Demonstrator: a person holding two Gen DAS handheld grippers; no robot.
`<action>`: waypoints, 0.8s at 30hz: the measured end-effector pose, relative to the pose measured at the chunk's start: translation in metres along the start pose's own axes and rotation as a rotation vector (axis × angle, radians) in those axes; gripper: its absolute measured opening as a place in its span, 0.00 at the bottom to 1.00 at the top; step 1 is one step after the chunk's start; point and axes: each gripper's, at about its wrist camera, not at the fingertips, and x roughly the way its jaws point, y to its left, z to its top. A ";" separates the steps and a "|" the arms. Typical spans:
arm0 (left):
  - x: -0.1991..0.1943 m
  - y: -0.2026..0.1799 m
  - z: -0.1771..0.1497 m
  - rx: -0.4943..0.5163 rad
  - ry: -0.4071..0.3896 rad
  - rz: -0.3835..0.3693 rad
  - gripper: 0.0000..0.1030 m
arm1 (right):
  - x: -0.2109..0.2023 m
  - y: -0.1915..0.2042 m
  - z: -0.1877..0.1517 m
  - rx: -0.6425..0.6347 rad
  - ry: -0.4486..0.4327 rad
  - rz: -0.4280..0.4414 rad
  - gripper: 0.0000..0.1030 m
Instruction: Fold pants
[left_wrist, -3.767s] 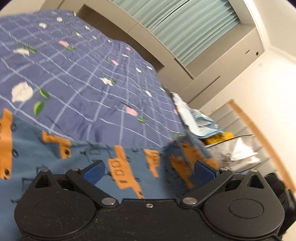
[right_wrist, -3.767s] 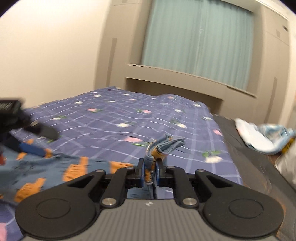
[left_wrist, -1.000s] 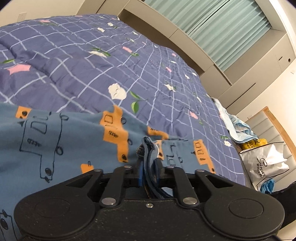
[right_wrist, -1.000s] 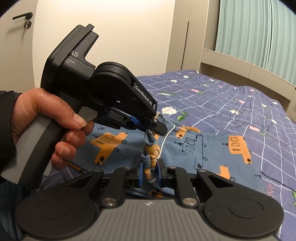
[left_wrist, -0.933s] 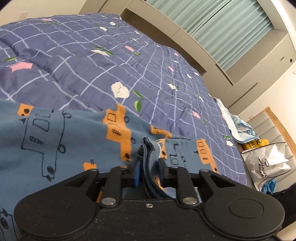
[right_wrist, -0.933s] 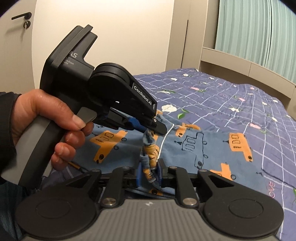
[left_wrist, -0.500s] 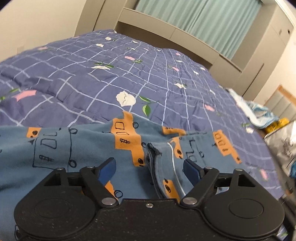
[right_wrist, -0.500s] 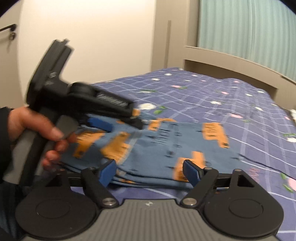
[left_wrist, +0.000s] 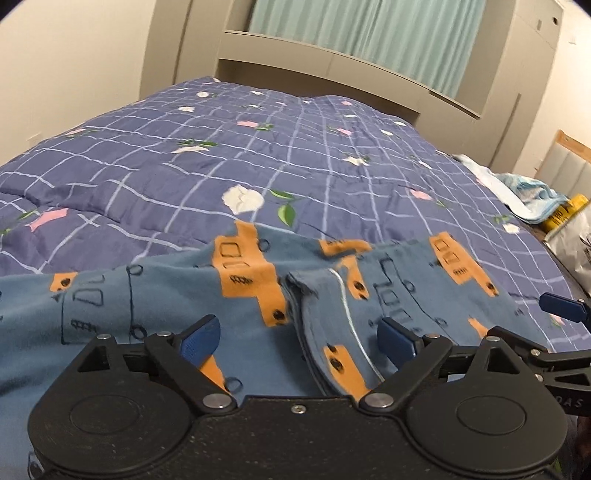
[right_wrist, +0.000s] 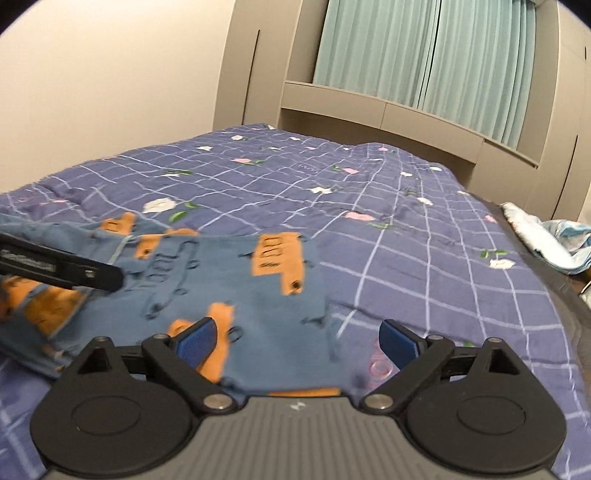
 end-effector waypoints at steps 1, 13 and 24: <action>0.002 0.001 0.002 -0.007 -0.002 0.008 0.90 | 0.007 -0.001 0.003 -0.009 0.000 -0.005 0.94; 0.015 0.011 0.020 -0.075 -0.026 0.060 0.92 | 0.072 -0.016 0.038 -0.060 -0.003 -0.103 0.94; -0.001 0.012 0.008 -0.079 -0.030 0.059 0.93 | 0.054 -0.021 0.015 -0.069 0.034 -0.127 0.94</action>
